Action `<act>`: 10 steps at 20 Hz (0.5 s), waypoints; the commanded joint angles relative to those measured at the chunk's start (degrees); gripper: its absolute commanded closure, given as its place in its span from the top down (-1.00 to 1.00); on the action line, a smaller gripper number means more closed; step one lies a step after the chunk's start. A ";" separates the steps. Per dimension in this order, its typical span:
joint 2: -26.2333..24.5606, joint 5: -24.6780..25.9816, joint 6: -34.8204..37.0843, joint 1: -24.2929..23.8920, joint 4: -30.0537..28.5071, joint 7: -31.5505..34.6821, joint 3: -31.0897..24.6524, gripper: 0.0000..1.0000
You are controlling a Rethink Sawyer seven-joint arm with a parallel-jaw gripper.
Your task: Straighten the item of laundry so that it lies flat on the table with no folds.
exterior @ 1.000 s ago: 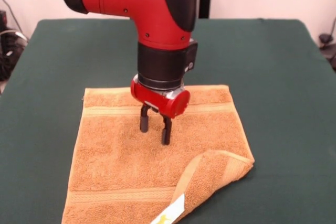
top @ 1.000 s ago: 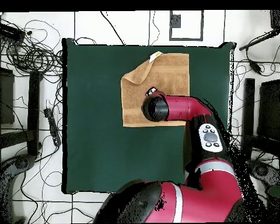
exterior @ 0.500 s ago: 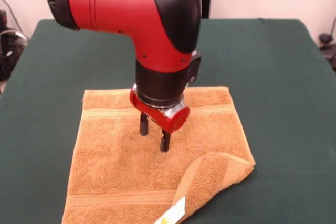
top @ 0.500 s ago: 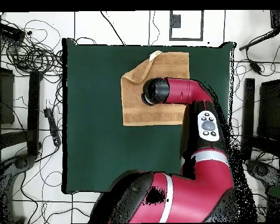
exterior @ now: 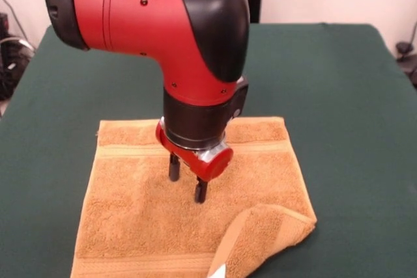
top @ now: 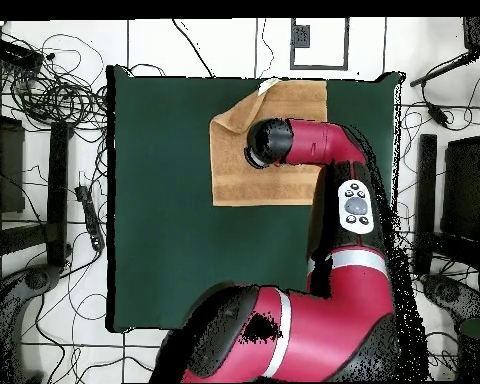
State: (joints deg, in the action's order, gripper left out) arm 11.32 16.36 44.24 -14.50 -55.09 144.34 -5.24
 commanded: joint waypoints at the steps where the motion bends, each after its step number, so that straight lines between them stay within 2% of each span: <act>1: -4.62 -0.66 -7.29 1.89 3.06 -0.24 -5.63 1.00; 7: -4.20 -1.02 -8.99 1.95 0.89 2.03 -4.92 1.00; 10: -2.15 -0.95 -12.05 1.09 -3.75 3.03 -4.65 1.00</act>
State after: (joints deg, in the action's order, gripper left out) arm 10.84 16.28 43.80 -14.49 -53.99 144.34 -5.24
